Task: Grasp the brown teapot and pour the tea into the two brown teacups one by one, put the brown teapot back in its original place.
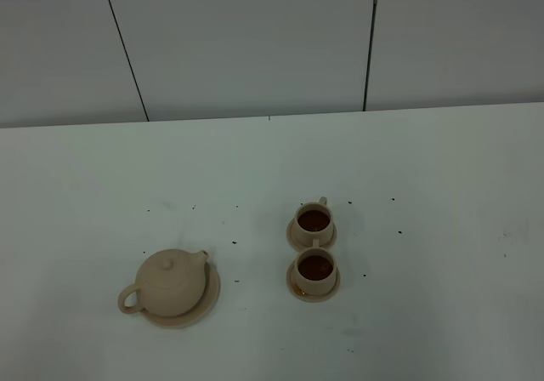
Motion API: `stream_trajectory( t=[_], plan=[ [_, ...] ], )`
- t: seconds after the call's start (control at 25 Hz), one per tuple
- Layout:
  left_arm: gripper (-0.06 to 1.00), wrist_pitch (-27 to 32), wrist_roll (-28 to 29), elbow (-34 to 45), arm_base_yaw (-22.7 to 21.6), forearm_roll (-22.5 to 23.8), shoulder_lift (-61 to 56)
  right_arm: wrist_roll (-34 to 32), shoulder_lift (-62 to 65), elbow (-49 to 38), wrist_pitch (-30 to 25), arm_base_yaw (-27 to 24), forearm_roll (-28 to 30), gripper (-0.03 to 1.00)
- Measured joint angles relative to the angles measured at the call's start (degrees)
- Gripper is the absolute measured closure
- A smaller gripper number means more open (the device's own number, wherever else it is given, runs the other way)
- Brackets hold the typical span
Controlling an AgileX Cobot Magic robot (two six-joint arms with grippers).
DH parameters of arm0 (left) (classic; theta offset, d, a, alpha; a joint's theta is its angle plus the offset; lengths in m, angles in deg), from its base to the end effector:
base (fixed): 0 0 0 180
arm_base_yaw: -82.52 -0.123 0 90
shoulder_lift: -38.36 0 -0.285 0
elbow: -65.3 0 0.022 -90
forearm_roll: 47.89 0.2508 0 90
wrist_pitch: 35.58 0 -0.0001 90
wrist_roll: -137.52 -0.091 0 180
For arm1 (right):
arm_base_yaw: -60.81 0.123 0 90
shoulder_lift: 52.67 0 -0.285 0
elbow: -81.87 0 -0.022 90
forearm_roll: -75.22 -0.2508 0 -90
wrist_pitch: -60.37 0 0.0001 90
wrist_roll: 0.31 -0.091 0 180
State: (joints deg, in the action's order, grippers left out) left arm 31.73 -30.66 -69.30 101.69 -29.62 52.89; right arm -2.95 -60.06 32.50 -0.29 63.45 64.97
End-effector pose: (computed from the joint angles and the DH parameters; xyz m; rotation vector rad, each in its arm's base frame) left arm 0.0090 0.0247 0.2877 0.1142 2.1694 0.0871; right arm -0.0055 0.0139 0.2746 -0.0073 2.0471 0.2718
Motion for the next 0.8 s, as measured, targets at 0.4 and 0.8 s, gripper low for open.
stream_trajectory(
  t=[0.4,0.8],
  plan=[
    [0.59,0.8,1.4,0.0,-11.1,1.4,-7.0,0.0,0.0,0.0,0.0,0.0,0.0,0.73],
    [0.59,-0.7,-7.8,0.6,-19.0,-5.9,-7.1,0.0,0.0,0.0,0.0,0.0,0.0,0.73]
  ],
)
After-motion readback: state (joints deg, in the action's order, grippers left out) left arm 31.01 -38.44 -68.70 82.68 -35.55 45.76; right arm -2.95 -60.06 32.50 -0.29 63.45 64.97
